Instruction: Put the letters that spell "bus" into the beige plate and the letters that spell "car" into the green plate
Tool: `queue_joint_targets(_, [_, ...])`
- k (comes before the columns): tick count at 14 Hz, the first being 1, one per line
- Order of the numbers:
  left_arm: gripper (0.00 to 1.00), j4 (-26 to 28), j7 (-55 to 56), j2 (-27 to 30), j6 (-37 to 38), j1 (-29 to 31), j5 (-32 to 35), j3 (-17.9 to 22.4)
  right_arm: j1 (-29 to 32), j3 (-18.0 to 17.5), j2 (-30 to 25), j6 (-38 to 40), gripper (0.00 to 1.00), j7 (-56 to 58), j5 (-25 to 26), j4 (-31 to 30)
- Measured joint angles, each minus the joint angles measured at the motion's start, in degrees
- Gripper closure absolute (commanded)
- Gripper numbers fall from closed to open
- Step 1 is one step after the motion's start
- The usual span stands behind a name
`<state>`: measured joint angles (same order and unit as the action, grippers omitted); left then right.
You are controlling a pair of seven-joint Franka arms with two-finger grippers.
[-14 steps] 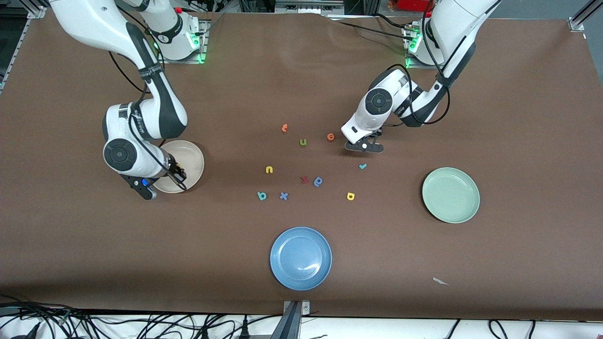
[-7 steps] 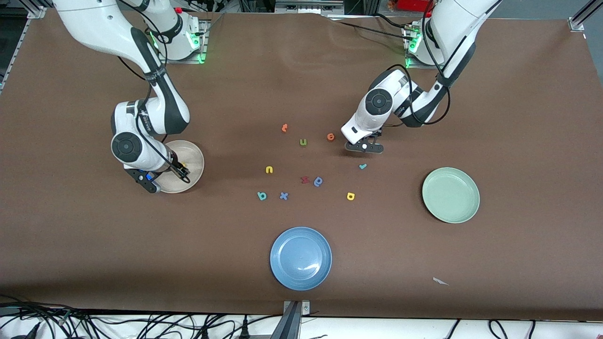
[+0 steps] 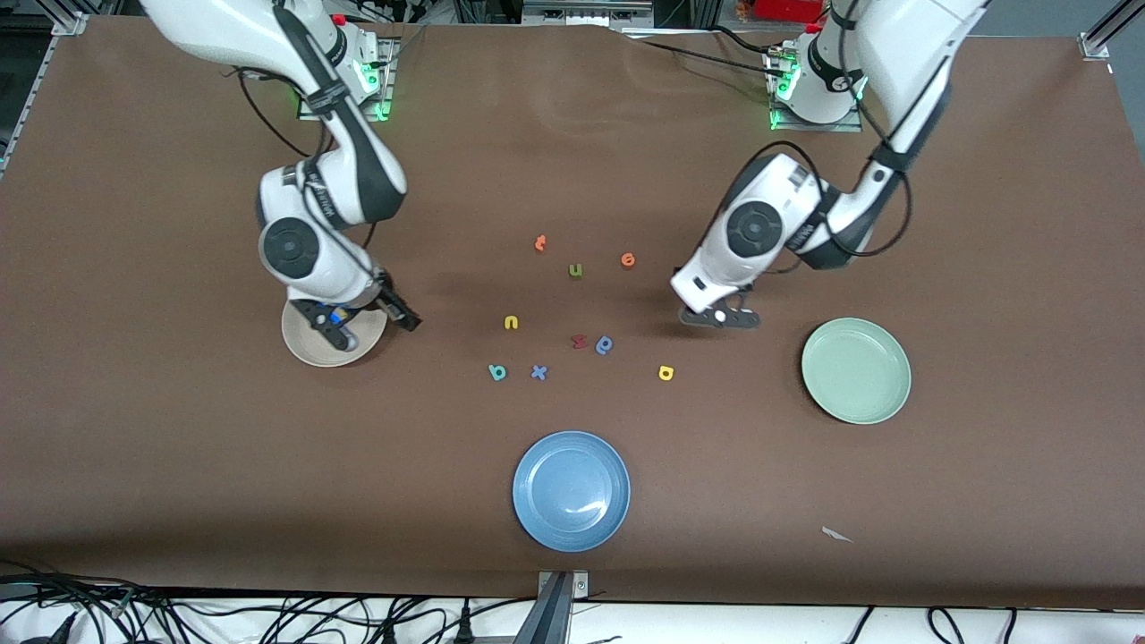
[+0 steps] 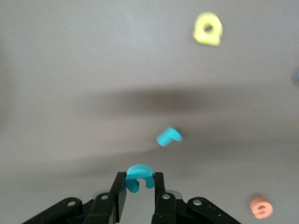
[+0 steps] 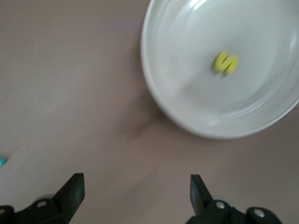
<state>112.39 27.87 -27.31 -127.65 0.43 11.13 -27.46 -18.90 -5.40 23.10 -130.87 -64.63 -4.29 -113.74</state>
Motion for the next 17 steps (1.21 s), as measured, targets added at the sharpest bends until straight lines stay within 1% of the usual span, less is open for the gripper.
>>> queue_joint_targets(1, [0.88, -0.7, -2.6, 0.0, 0.2, 2.0, 0.0, 0.2, -1.5, -0.8, 0.4, -1.7, 0.00, -1.8, 0.0, 0.0])
queue_joint_targets(3, [0.88, -1.6, -7.3, 0.0, 0.2, 5.6, 0.7, 1.0, -5.6, -1.3, 2.1, -5.9, 0.00, -3.4, 0.0, 0.6])
queue_joint_targets(5, [0.88, -2.5, -11.0, -0.2, 0.2, 8.7, 4.1, 2.0, -9.3, -1.3, 5.2, -10.9, 0.00, -3.5, 1.2, 2.1])
queue_joint_targets(6, [0.88, -3.2, -13.3, -0.4, 0.2, 10.4, 5.4, 2.2, -10.7, -1.3, 6.9, -12.7, 0.00, -3.4, 3.7, 3.2])
queue_joint_targets(8, [0.88, -4.6, -18.7, -1.3, 0.3, 13.7, 7.7, 2.7, -12.3, -1.3, 10.2, -14.1, 0.01, -2.9, 10.8, 6.4])
queue_joint_targets(9, [0.85, -5.0, -21.1, -1.9, 0.3, 14.8, 9.7, 3.3, -12.4, -1.3, 11.5, -14.2, 0.15, -1.7, 12.9, 7.8])
queue_joint_targets(10, [0.74, -5.5, -23.1, -2.9, 0.2, 15.4, 12.3, 4.2, -12.4, -1.2, 12.7, -14.2, 0.27, 0.0, 13.8, 9.0])
queue_joint_targets(11, [0.52, -6.2, -24.4, -4.4, 0.2, 15.8, 14.9, 4.9, -12.4, -1.1, 13.6, -14.2, 0.36, 1.6, 14.1, 9.8])
queue_joint_targets(12, [0.13, -7.0, -25.1, -6.3, 0.1, 16.0, 17.0, 5.3, -12.3, -1.0, 14.4, -14.2, 0.38, 2.8, 14.2, 10.5])
queue_joint_targets(13, [0.00, -8.2, -25.2, -8.4, -0.1, 15.9, 18.4, 5.3, -12.3, -0.9, 15.2, -14.2, 0.43, 3.3, 14.2, 11.1])
queue_joint_targets(15, [0.00, -10.3, -25.4, -11.1, -0.4, 15.5, 18.7, 4.9, -12.3, -0.9, 16.5, -14.2, 0.45, 3.8, 14.3, 12.7])
queue_joint_targets(17, [0.00, -11.7, -25.2, -11.5, -0.4, 15.2, 17.2, 3.9, -12.3, -0.9, 17.4, -14.2, 0.47, 3.8, 14.3, 13.7])
